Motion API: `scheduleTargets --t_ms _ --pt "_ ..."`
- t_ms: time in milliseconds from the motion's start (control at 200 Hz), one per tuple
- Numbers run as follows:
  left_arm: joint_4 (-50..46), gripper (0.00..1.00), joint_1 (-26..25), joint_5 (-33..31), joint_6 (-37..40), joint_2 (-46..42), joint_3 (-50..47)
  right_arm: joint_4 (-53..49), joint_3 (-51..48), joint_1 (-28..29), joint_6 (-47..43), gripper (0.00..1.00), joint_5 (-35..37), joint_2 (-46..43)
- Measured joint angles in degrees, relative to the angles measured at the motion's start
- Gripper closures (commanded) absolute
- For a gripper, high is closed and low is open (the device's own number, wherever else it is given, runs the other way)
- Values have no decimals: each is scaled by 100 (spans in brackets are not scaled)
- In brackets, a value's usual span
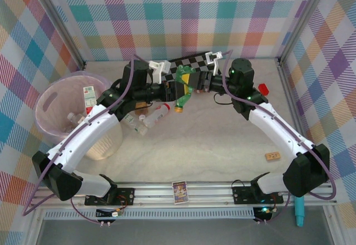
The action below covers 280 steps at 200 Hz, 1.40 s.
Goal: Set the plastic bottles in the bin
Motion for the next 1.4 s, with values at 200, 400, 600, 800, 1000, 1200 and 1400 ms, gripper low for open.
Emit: scheduleTargets --t_ms 200,400,600,800,1000,1200,1400 --pt "-328 57 -28 -181 203 -4 87 -190 13 20 -155 1 234 -7" --pt "-1121 57 133 -726 588 -157 442 -931 46 -94 -492 1 785 -330" --pt "-2249 62 1322 -1279 979 -494 1327 -1812 90 -186 -1003 1 1502 -710" --pt "-3364 67 2826 -2105 1537 -826 2155 -2310 -247 -186 -1268 1 1794 -745" --pt "-3963 75 4441 -2855 2070 -962 2070 -2645 -549 -186 -1403 1 1873 -745" --pt "-4046 77 5681 -2863 2345 -977 1108 -2793 -678 -186 -1471 1 1956 -754" --pt "-3871 77 6048 -2667 2474 -977 122 -2857 -758 -186 -1541 1 2002 -756"
